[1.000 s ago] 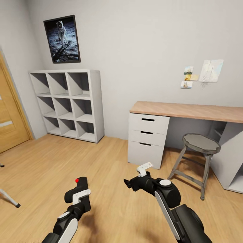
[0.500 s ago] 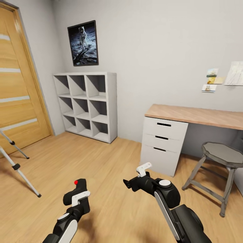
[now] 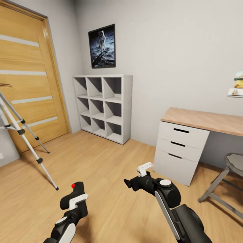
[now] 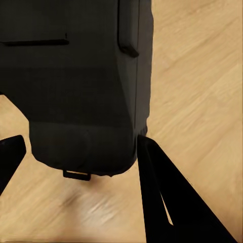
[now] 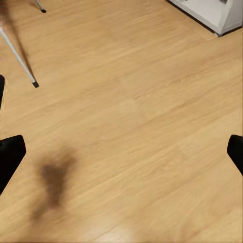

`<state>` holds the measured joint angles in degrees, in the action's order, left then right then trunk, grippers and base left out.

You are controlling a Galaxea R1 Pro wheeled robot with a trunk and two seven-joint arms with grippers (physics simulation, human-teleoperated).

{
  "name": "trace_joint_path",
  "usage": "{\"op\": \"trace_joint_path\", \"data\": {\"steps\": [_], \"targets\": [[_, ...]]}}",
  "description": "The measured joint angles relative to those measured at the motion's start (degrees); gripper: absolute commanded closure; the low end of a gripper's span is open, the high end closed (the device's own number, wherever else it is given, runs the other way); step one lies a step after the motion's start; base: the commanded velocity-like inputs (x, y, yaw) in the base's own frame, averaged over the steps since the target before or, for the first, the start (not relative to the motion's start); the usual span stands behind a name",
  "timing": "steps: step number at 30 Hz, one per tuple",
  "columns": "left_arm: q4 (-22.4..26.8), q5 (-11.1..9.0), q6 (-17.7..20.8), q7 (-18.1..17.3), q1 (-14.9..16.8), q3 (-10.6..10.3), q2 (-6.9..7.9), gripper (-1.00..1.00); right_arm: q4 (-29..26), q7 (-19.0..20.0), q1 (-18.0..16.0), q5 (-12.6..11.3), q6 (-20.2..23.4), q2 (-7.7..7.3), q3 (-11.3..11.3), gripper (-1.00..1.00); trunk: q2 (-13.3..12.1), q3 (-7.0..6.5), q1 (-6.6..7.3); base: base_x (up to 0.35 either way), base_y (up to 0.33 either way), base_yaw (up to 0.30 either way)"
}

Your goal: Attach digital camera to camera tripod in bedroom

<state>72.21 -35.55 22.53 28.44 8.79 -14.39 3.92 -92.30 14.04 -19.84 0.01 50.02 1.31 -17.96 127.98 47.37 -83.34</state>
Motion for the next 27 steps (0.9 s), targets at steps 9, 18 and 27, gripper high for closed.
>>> {"op": "trace_joint_path", "data": {"steps": [9, 18, 27], "targets": [[-0.74, -0.17, -0.27, 0.06, -0.22, 3.4, -0.45, 1.0, 0.0, 0.03, 0.0, -0.03, 0.01, -0.04, 0.16, -1.0, -2.82, -1.26, 1.54, 0.0, 0.0, 0.286], [-0.96, -0.05, -0.34, 0.4, -1.05, 3.76, -0.77, 1.0, -0.01, 0.05, -0.01, -0.22, 0.01, -0.06, 0.25, -1.0, -2.82, -1.26, 1.54, 0.004, -0.001, 0.249], [0.06, -0.11, -1.0, 0.28, -4.67, 6.3, -0.01, 1.0, 0.04, 0.01, -0.07, -0.26, -0.08, 0.01, -0.12, -1.0, -2.82, -1.26, 1.57, 0.254, -0.143, 0.023]]}}
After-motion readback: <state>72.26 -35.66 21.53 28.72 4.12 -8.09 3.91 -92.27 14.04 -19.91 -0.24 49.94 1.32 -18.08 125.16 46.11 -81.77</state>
